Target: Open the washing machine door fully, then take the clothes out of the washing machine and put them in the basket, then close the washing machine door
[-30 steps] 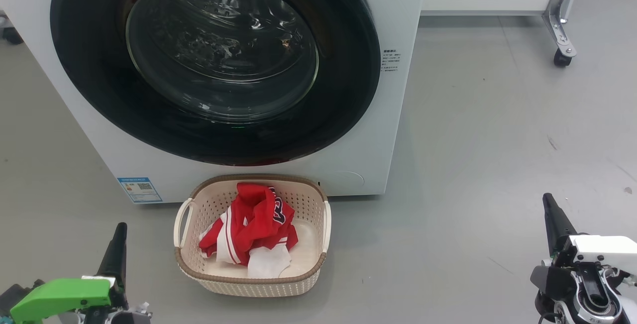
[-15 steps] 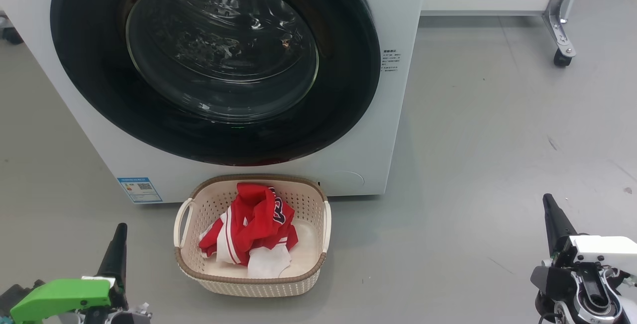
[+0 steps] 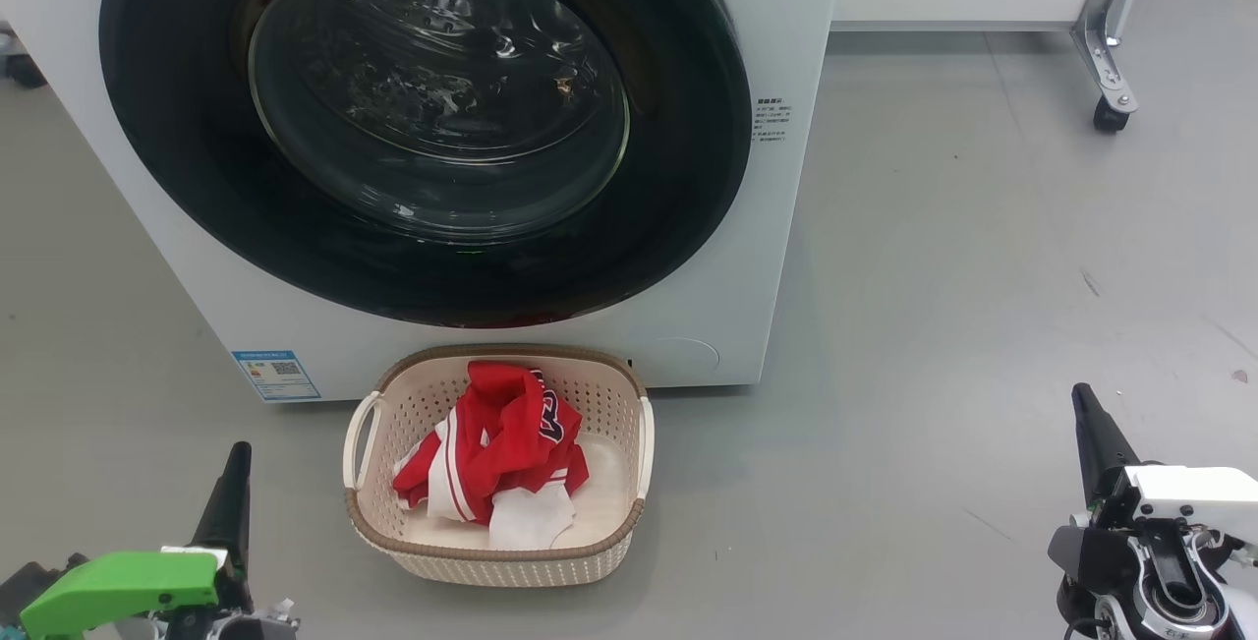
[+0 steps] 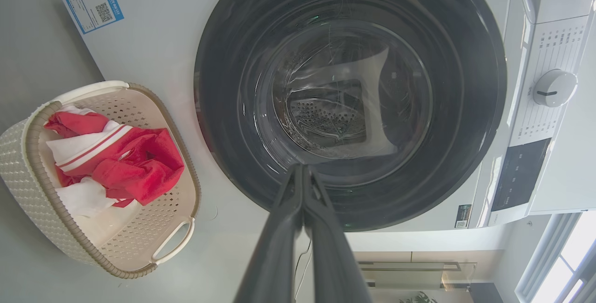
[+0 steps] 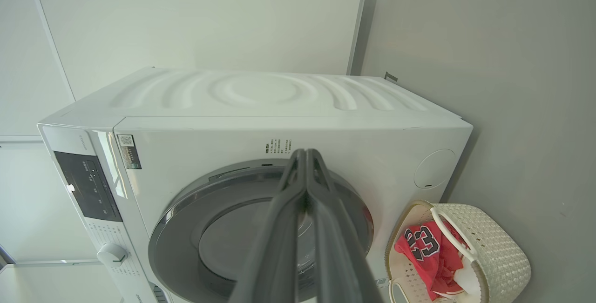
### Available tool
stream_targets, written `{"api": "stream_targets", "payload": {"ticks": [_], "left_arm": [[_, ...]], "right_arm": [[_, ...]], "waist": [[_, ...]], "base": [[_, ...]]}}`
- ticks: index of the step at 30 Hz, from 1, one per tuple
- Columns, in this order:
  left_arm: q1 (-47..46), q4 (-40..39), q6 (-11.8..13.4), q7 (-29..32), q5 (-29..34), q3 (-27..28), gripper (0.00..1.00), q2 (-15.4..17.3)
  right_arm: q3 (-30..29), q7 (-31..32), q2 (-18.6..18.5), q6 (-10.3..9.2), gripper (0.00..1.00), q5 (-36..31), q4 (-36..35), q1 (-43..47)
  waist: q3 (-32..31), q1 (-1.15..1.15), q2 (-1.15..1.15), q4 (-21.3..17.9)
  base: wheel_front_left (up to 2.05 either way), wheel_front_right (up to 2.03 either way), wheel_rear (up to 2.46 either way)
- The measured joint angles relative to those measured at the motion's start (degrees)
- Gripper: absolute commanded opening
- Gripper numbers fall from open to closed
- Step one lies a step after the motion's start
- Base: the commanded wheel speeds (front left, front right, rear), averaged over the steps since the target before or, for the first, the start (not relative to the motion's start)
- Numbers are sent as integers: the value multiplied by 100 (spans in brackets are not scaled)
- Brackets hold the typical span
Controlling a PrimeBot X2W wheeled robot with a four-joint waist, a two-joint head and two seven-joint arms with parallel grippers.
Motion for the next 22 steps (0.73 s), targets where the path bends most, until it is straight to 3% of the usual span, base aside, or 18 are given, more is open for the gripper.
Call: {"api": "stream_targets", "payload": {"ticks": [22], "left_arm": [[-7, 26, -1, 5, 0, 9, 0, -1]], "right_arm": [[-12, 1, 3, 15, 0, 0, 19, -2]], "waist": [[-1, 0, 0, 0]], "base": [[0, 0, 0]]}}
